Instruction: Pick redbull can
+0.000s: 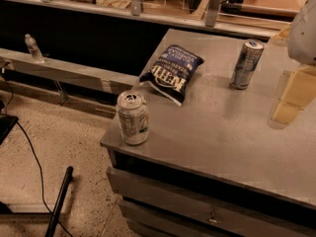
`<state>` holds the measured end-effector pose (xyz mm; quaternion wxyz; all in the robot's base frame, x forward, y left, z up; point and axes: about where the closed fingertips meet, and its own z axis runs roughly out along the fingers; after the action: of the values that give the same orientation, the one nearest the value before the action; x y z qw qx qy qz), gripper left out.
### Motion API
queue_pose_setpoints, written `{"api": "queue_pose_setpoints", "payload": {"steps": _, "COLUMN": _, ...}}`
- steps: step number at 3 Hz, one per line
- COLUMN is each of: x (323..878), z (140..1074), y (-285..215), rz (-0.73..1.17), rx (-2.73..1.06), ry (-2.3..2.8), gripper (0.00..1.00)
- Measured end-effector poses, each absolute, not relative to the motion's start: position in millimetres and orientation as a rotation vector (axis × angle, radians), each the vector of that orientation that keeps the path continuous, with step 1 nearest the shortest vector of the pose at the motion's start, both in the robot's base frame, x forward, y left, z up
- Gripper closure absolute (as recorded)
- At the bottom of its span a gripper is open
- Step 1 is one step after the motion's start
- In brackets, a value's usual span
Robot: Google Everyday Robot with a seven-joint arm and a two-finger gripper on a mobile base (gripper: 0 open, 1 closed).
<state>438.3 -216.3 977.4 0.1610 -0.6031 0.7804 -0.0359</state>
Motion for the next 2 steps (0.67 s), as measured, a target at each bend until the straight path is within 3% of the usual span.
{"api": "queue_pose_setpoints", "payload": {"steps": 2, "x": 455, "z": 974, "y": -226, "rz": -0.069, "rx": -1.656, "ry": 2.228, "gripper": 0.00}}
